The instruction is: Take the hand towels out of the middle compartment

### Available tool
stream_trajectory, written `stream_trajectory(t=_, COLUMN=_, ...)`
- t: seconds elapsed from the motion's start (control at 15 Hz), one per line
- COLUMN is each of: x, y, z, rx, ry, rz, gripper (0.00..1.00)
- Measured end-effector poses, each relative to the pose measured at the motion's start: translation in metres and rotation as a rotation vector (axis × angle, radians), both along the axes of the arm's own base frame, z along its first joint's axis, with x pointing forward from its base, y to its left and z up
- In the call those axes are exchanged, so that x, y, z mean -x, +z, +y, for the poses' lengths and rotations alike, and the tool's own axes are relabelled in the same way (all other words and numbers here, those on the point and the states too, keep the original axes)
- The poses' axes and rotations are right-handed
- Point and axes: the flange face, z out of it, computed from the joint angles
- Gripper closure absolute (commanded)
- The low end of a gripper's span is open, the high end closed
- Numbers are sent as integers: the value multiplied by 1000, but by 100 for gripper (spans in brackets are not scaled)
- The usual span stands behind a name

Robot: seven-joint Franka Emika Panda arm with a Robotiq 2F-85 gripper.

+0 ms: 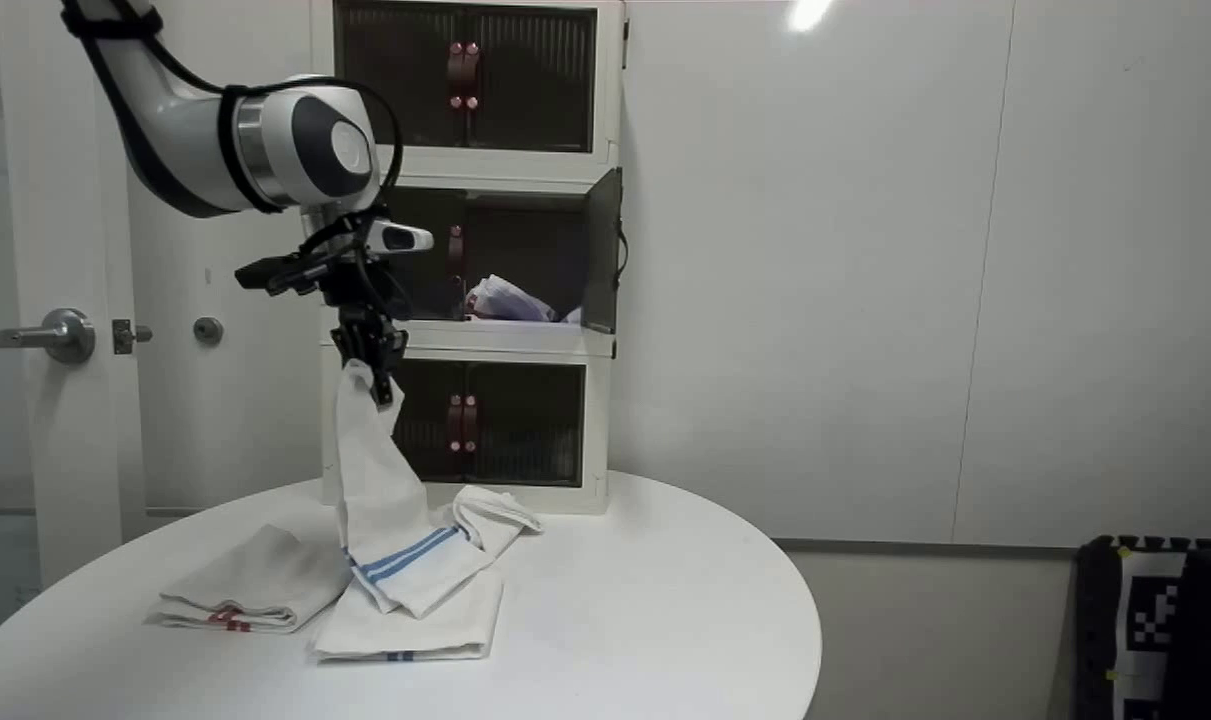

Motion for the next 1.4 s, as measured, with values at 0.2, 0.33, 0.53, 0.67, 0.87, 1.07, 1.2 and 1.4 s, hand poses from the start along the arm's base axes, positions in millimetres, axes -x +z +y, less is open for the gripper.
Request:
stream_trajectory(t=0.2, x=-3, y=-15, z=-6, rx=-20, ry=-48, rz=19, gripper=89)
stream_trajectory(t=0.33, x=-6, y=-26, z=-11, rx=-44, ry=-87, rz=29, gripper=89)
stream_trajectory(t=0.53, x=-8, y=-39, z=-30, rx=-84, ry=-134, rz=31, gripper=89)
stream_trajectory(t=0.67, x=-8, y=-42, z=-53, rx=-97, ry=-157, rz=19, gripper=89)
stream_trajectory(t=0.87, x=-6, y=-42, z=-92, rx=-75, ry=-173, rz=2, gripper=89)
stream_trajectory(t=1.07, x=-6, y=-38, z=-118, rx=-4, ry=-143, rz=-56, gripper=89)
stream_trajectory(t=1.2, x=-6, y=-38, z=-124, rx=68, ry=-79, rz=-111, gripper=63)
stream_trajectory(t=1.4, x=-3, y=-46, z=-120, rx=146, ry=23, rz=-185, gripper=52)
